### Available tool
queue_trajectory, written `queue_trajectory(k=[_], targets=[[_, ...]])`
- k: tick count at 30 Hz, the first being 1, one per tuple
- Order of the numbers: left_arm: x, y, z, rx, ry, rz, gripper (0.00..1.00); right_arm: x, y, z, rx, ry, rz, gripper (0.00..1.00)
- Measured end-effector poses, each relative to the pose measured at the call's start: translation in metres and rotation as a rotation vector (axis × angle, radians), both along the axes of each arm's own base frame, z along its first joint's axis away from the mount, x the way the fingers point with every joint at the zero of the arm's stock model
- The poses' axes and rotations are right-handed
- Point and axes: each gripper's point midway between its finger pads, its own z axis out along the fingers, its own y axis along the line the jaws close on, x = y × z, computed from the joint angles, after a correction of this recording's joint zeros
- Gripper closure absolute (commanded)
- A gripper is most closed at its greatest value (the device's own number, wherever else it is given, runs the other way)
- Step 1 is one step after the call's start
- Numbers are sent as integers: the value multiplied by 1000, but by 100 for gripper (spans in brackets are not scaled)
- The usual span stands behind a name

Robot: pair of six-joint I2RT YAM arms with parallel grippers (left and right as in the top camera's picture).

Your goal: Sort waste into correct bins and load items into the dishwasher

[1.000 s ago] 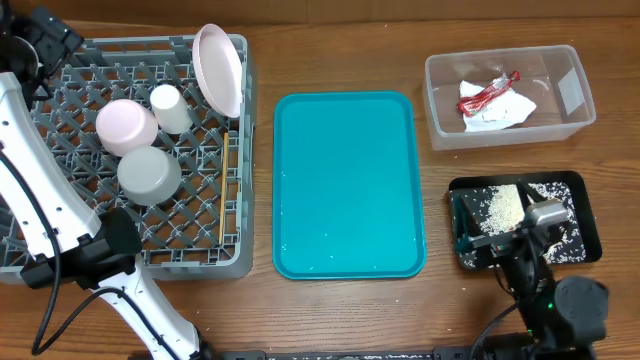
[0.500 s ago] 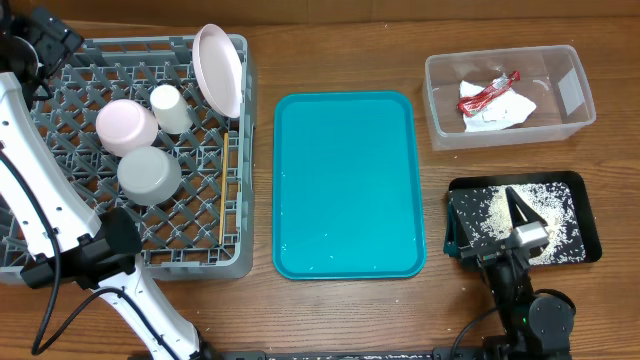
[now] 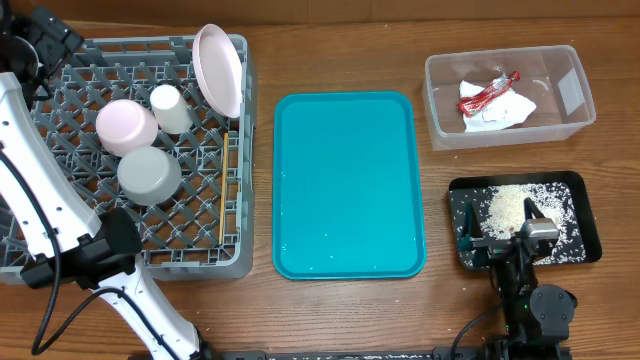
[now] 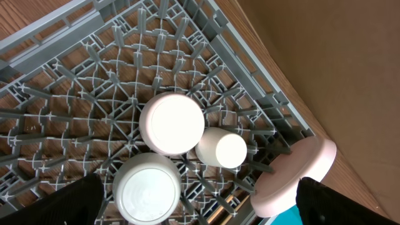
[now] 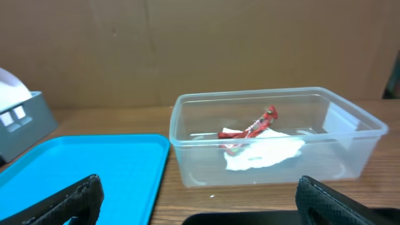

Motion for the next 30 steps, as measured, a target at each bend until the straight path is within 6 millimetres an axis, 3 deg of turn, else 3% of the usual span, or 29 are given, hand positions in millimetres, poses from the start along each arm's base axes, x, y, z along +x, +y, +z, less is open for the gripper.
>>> queue_trajectory(k=[30], targets=[[0, 0, 0, 0, 0, 0, 0, 0, 2, 0, 9, 1, 6, 0]])
